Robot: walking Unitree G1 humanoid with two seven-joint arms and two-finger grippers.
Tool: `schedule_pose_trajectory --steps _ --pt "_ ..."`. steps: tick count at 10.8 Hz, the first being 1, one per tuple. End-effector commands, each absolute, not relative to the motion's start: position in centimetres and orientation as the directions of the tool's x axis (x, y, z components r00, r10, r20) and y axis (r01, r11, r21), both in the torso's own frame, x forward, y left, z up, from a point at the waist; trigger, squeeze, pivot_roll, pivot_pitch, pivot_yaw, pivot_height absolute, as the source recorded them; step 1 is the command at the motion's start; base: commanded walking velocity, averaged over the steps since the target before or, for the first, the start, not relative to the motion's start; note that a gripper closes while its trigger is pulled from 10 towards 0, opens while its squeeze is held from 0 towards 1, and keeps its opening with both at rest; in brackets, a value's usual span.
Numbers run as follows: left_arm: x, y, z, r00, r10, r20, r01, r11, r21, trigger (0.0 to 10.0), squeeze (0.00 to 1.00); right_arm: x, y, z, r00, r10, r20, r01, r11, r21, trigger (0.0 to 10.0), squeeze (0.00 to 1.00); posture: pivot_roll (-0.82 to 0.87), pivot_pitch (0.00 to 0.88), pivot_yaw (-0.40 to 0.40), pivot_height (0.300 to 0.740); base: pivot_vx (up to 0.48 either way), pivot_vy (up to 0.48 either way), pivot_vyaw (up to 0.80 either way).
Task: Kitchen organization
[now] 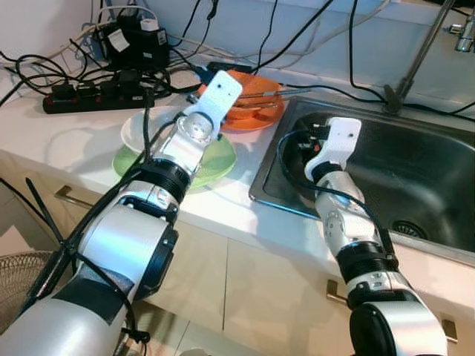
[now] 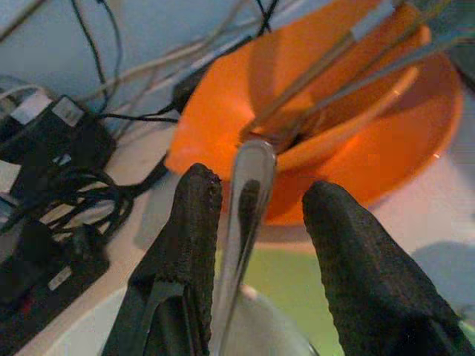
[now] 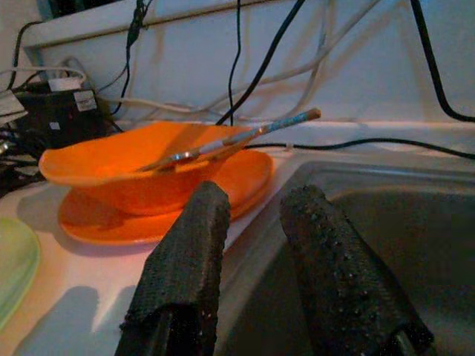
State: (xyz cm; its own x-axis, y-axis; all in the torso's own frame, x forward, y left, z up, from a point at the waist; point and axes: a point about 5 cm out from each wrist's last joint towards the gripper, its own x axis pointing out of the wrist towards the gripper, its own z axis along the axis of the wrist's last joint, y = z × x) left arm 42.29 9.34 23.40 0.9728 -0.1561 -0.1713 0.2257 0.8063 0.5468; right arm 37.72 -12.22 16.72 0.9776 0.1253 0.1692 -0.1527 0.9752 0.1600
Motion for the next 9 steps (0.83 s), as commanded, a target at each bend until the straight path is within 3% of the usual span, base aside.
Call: schedule_pose_trajectory --steps 1,4,5,6,9 --pt "42.3 8.8 23.9 0.969 -0.173 -0.176 0.242 0.803 0.544 10.0 0.00 37.6 -12.3 16.8 0.977 0.126 0.170 -0.153 0.976 0.157 10.0 0.00 0.17 0.000 -0.012 0.717 0.000 0.000 0.00" --pt "42.3 9.2 23.4 0.968 -0.158 -0.192 0.239 0.804 0.545 10.0 0.00 37.3 -12.2 16.6 0.978 0.131 0.162 -0.156 0.975 0.156 10.0 0.00 0.16 0.011 -0.014 0.717 0.000 0.000 0.00" --pt "42.3 9.5 23.3 0.970 -0.145 -0.193 0.229 0.804 0.549 8.7 0.00 37.3 -12.2 16.6 0.978 0.133 0.162 -0.158 0.975 0.155 10.0 0.00 0.16 0.015 -0.016 0.717 0.000 0.000 0.00" --pt "42.4 9.6 23.4 0.973 -0.138 -0.185 0.219 0.809 0.546 0.0 0.00 37.2 -12.2 16.6 0.978 0.133 0.159 -0.158 0.975 0.155 10.0 0.00 0.16 0.018 -0.017 0.717 0.000 0.000 0.00" --pt "42.5 10.0 23.7 0.979 -0.122 -0.166 0.194 0.815 0.546 0.0 0.00 37.2 -12.2 16.6 0.979 0.138 0.152 -0.162 0.975 0.153 10.0 0.00 0.16 0.016 -0.021 0.717 0.000 0.000 0.00"
